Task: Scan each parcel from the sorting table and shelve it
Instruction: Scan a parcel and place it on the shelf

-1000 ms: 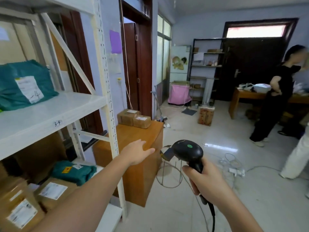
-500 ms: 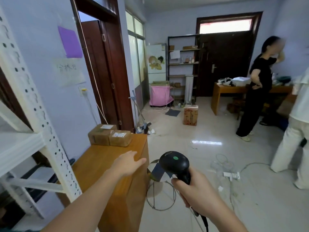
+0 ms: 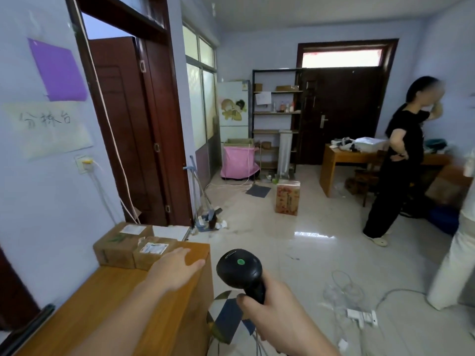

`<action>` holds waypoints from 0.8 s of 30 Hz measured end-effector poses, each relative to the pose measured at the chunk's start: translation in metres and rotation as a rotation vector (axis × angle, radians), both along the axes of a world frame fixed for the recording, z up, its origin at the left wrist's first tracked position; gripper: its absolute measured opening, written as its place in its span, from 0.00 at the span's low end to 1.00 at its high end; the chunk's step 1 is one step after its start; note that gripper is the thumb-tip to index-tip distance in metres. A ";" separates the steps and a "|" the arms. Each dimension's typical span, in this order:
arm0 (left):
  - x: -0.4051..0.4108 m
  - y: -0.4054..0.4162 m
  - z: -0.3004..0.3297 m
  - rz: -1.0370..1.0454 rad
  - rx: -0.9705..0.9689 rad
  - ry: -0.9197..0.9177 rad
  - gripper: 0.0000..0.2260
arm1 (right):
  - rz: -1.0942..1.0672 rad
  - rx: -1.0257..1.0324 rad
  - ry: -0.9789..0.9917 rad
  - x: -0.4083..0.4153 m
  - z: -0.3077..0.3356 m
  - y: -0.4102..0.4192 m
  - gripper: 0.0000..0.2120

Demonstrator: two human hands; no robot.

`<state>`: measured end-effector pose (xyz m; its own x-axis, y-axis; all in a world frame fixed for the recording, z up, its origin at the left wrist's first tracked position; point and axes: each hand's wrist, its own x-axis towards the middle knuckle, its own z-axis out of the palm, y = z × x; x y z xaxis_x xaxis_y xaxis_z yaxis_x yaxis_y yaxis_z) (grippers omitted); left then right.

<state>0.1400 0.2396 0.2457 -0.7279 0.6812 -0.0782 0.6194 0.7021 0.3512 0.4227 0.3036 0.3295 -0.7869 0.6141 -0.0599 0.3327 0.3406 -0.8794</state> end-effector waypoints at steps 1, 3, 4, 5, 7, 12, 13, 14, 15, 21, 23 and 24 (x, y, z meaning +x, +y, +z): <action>-0.011 0.011 0.000 -0.001 -0.006 0.001 0.35 | 0.002 0.008 -0.006 -0.012 -0.001 0.011 0.16; -0.036 0.033 0.000 -0.004 -0.012 -0.002 0.35 | 0.004 0.025 -0.006 -0.038 -0.004 0.035 0.16; -0.048 0.044 0.001 0.000 -0.013 -0.005 0.35 | 0.006 0.038 -0.002 -0.051 -0.005 0.046 0.15; -0.063 0.055 0.002 0.001 -0.011 -0.003 0.35 | 0.008 0.050 0.005 -0.066 -0.007 0.058 0.14; -0.091 0.074 0.004 0.004 -0.007 -0.005 0.35 | 0.013 0.051 0.019 -0.096 -0.009 0.080 0.11; -0.158 0.113 0.008 0.023 -0.027 0.008 0.34 | 0.033 -0.006 0.033 -0.174 -0.011 0.127 0.11; -0.170 0.120 0.008 0.027 -0.046 0.015 0.34 | 0.035 -0.009 0.035 -0.188 -0.012 0.136 0.11; -0.184 0.127 0.008 0.034 -0.068 0.002 0.33 | 0.040 -0.008 0.034 -0.202 -0.014 0.145 0.10; -0.195 0.134 0.006 0.035 -0.066 -0.002 0.33 | 0.049 -0.006 0.029 -0.215 -0.016 0.155 0.10; -0.270 0.167 -0.026 0.090 -0.104 -0.053 0.33 | 0.102 -0.030 -0.021 -0.300 -0.038 0.209 0.08; -0.292 0.174 -0.040 0.147 -0.070 -0.084 0.30 | 0.143 -0.035 -0.046 -0.329 -0.048 0.226 0.09; -0.298 0.174 -0.046 0.171 -0.084 -0.113 0.28 | 0.170 -0.035 -0.062 -0.344 -0.054 0.233 0.09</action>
<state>-0.1580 0.4138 0.1995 -0.8158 0.5360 -0.2171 0.4486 0.8234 0.3474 0.0789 0.5368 0.2758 -0.8734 0.4691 -0.1305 0.3269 0.3664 -0.8711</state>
